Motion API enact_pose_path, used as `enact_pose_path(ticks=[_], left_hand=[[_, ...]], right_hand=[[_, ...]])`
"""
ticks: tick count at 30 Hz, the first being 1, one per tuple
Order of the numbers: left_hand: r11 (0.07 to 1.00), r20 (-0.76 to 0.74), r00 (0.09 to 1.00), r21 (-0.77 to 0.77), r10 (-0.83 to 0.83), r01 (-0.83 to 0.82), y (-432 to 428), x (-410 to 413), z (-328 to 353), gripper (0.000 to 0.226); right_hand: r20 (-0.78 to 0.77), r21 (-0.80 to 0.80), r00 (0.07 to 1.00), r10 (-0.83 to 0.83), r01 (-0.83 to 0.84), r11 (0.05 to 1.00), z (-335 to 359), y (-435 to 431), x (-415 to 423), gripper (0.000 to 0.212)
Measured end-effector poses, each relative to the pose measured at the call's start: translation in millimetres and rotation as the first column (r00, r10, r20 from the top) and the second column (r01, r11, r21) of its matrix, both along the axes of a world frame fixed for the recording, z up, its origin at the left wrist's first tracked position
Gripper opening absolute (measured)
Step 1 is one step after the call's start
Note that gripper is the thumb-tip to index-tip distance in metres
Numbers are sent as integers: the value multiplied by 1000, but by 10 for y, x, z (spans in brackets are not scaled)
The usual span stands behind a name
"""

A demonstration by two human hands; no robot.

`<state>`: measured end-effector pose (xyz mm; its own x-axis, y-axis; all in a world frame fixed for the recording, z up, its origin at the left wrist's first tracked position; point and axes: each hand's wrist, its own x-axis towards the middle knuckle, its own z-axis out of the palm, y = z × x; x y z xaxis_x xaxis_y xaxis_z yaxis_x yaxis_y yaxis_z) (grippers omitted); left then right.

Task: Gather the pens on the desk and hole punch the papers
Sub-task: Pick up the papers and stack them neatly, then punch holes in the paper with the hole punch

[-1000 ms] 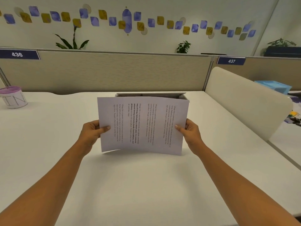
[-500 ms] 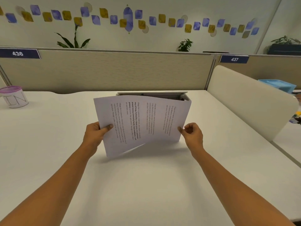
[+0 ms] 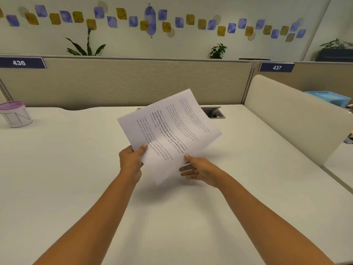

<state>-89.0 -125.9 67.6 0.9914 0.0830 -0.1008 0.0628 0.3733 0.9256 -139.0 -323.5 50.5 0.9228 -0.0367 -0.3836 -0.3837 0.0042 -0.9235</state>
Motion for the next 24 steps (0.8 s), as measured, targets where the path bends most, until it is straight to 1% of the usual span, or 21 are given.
enact_pose_path(ticks=[1, 3, 4, 6, 8, 11, 15, 18, 21, 24], left_hand=[[999, -16, 1000, -34, 13, -14, -37, -20, -7, 23], [995, -62, 997, -94, 41, -47, -99, -52, -30, 23], [992, -87, 995, -112, 49, -58, -127, -68, -41, 22], [990, -118, 992, -134, 37, -53, -181, -103, -65, 20], [988, -133, 991, -151, 16, -36, -231, -139, -92, 20], [988, -140, 990, -156, -9, -13, -273, -182, -123, 23], [992, -160, 987, -127, -30, 10, -267, -186, -128, 24], [994, -186, 982, -108, -31, 11, -205, -169, -151, 27], [995, -229, 973, -102, -24, 0, -98, -132, -187, 26], [996, -259, 966, -88, 8, -31, 44, -65, -232, 29]], right_hand=[[25, 105, 997, -73, 70, 992, 10, 19, 24, 28], [68, 311, 972, -224, 192, 931, 25, 47, 61, 20], [84, 385, 955, -286, 234, 893, 29, 52, 71, 20], [112, 452, 915, -387, 300, 840, 31, 51, 89, 27], [141, 436, 880, -454, 356, 826, 48, 49, 99, 32], [184, 330, 848, -498, 424, 844, 71, 29, 94, 36], [233, 159, 866, -443, 415, 896, 57, -39, 73, 42], [255, 75, 885, -389, 383, 921, 25, -110, 63, 43], [265, 24, 897, -354, 361, 932, -13, -154, 77, 43], [253, 21, 903, -346, 352, 936, -61, -148, 87, 44]])
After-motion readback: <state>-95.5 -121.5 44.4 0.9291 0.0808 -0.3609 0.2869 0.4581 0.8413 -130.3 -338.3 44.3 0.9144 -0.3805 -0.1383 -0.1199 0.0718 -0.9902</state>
